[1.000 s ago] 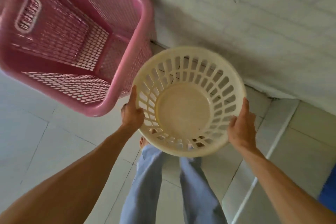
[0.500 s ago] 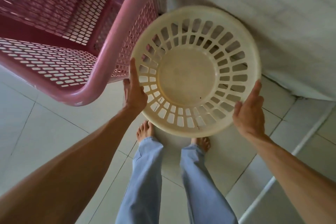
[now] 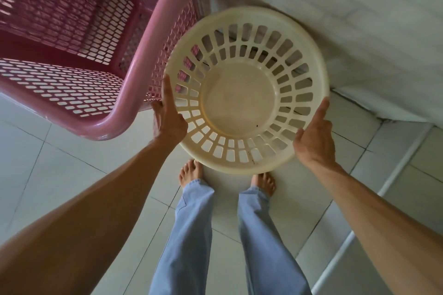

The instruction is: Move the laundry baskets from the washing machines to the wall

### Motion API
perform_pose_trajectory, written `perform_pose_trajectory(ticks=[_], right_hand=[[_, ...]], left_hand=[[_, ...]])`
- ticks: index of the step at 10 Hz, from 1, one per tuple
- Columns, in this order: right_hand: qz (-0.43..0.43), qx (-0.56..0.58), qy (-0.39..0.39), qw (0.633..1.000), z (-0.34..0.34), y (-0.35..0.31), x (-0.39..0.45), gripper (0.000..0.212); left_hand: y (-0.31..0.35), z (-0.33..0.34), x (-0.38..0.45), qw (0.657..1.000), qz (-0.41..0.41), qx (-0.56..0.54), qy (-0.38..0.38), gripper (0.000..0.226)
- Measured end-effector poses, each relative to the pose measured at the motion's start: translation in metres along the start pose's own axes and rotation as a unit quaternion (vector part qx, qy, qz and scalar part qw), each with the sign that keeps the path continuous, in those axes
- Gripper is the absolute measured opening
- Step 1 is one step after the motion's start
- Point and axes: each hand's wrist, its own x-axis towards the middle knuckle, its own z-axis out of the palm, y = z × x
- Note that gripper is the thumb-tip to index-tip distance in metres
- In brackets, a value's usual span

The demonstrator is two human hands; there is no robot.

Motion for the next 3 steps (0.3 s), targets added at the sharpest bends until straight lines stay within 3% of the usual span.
perform_pose_trajectory(ticks=[1, 2, 3], right_hand=[[0.025, -0.002, -0.009, 1.000, -0.020, -0.016, -0.022, 0.087], [0.023, 0.027, 0.019, 0.999, -0.043, -0.035, -0.070, 0.073], [0.014, 0.056, 0.027, 0.998, -0.071, -0.053, -0.114, 0.060]], left_hand=[[0.026, -0.031, -0.023, 0.998, -0.019, 0.013, -0.052, 0.108], [0.056, -0.074, -0.063, 0.980, -0.050, 0.097, -0.166, 0.100], [0.091, -0.109, -0.088, 0.966, -0.035, 0.090, -0.238, 0.092]])
